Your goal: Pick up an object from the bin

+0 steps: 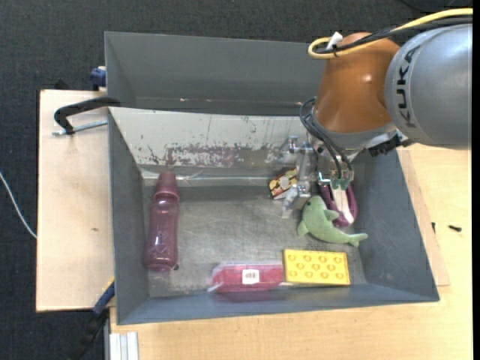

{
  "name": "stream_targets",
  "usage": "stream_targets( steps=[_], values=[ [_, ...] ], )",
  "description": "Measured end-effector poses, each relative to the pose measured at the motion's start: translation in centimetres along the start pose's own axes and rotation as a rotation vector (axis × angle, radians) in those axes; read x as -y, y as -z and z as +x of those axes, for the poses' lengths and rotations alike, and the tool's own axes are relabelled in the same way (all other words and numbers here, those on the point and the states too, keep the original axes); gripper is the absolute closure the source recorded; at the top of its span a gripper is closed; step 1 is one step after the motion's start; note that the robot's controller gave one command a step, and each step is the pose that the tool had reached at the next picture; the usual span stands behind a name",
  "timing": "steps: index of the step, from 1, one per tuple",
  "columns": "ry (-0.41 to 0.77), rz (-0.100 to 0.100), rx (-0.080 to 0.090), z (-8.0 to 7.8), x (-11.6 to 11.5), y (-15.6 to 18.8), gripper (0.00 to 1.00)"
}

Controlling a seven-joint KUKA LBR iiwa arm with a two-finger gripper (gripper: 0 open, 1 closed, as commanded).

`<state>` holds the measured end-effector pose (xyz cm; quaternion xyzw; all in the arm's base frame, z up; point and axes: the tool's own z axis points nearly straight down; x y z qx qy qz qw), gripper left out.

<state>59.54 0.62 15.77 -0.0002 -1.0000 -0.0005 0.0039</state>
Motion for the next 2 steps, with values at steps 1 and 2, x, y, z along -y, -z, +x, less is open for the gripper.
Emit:
stream_targets(
  steps=[1,2],
  values=[
    [0.000,0.000,0.009,-0.2,0.0,0.5,0.00],
    [-0.044,-0.001,0.017,-0.7,0.5,-3.8,0.00]
  ],
)
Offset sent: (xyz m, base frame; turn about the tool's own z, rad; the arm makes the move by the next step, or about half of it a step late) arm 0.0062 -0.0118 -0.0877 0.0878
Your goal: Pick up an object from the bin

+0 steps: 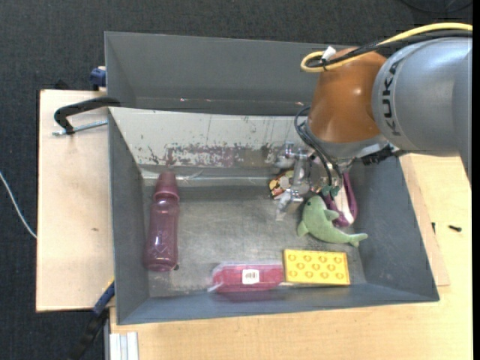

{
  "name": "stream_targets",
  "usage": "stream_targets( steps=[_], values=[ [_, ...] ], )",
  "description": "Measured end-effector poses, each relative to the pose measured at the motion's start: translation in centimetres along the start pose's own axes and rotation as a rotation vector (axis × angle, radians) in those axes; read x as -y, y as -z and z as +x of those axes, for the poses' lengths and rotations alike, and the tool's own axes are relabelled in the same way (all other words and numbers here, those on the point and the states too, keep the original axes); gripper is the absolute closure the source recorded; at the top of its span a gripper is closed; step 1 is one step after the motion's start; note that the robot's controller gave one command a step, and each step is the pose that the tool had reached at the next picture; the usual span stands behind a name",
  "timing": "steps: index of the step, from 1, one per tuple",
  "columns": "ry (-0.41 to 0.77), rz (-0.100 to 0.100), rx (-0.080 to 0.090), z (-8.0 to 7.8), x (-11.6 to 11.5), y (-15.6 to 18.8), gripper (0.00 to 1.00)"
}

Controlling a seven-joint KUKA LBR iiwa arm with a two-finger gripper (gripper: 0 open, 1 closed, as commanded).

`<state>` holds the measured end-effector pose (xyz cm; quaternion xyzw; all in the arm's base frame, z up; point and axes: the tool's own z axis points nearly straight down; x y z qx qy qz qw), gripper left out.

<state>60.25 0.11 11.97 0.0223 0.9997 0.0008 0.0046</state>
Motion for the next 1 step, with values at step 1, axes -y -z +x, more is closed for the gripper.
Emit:
stream_targets(
  steps=[1],
  values=[
    [0.138,-0.001,-0.011,1.61,2.09,-3.36,0.00]
  ],
)
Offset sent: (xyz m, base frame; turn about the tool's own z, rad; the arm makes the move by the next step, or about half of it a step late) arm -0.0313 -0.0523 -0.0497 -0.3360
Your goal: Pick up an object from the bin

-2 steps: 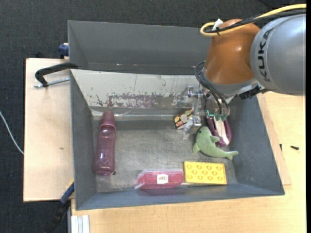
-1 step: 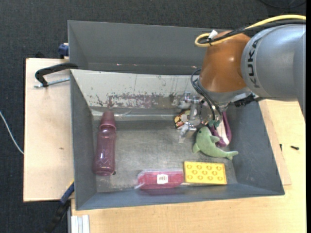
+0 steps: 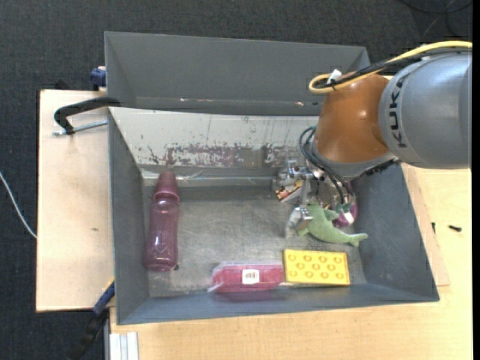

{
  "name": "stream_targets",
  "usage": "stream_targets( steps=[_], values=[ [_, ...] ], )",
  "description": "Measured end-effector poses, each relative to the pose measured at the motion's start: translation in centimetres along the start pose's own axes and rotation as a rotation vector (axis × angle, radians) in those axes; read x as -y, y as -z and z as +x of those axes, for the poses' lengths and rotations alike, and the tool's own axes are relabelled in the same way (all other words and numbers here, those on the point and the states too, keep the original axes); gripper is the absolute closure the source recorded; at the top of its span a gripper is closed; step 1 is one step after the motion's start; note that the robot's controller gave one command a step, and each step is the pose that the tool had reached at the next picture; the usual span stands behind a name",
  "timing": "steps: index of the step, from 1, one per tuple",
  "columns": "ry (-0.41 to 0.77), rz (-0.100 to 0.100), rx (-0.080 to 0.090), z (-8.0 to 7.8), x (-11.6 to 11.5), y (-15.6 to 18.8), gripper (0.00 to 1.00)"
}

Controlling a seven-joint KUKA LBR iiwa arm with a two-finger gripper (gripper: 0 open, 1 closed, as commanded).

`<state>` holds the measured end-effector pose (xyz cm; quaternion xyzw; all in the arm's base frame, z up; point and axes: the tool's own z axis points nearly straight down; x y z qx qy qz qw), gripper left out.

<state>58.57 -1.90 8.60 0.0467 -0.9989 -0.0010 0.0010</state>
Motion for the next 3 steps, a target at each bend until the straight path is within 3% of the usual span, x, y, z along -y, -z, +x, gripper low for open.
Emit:
stream_targets(
  steps=[1,2,3],
  values=[
    [0.196,0.003,0.007,1.4,3.1,-1.1,1.00],
    [0.196,0.003,0.007,1.4,3.1,-1.1,1.00],
    [0.197,0.004,0.010,1.8,5.3,13.2,1.00]
  ],
)
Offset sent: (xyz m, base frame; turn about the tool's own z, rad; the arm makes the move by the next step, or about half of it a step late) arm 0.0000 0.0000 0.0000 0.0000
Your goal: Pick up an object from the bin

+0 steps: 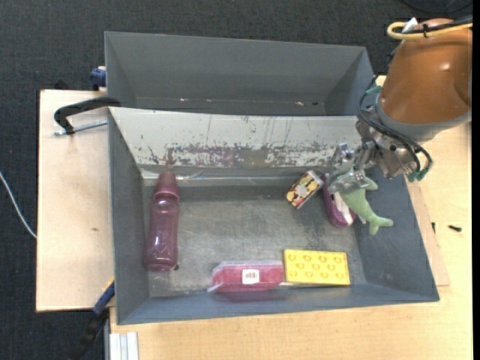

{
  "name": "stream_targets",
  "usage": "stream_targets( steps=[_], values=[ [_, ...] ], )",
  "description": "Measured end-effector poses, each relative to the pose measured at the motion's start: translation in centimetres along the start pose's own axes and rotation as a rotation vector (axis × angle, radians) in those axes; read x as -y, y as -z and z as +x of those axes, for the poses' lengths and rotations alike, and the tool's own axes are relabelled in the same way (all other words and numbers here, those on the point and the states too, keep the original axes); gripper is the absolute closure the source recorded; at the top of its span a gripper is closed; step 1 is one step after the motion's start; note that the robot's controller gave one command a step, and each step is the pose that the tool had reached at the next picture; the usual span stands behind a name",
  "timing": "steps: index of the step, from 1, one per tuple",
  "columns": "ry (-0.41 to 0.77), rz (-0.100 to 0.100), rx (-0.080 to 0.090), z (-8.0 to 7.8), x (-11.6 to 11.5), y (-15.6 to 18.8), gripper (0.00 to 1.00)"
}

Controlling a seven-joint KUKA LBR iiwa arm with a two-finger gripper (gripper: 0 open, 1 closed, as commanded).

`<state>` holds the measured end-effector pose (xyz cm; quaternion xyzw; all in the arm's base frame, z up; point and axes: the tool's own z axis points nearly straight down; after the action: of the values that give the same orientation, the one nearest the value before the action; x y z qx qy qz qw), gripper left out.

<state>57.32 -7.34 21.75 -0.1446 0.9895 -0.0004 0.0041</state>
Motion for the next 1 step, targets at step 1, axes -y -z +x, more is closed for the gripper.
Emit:
stream_targets(
  steps=[1],
  values=[
    [0.000,-0.001,-0.002,0.04,-0.03,-0.08,0.00]
  ],
)
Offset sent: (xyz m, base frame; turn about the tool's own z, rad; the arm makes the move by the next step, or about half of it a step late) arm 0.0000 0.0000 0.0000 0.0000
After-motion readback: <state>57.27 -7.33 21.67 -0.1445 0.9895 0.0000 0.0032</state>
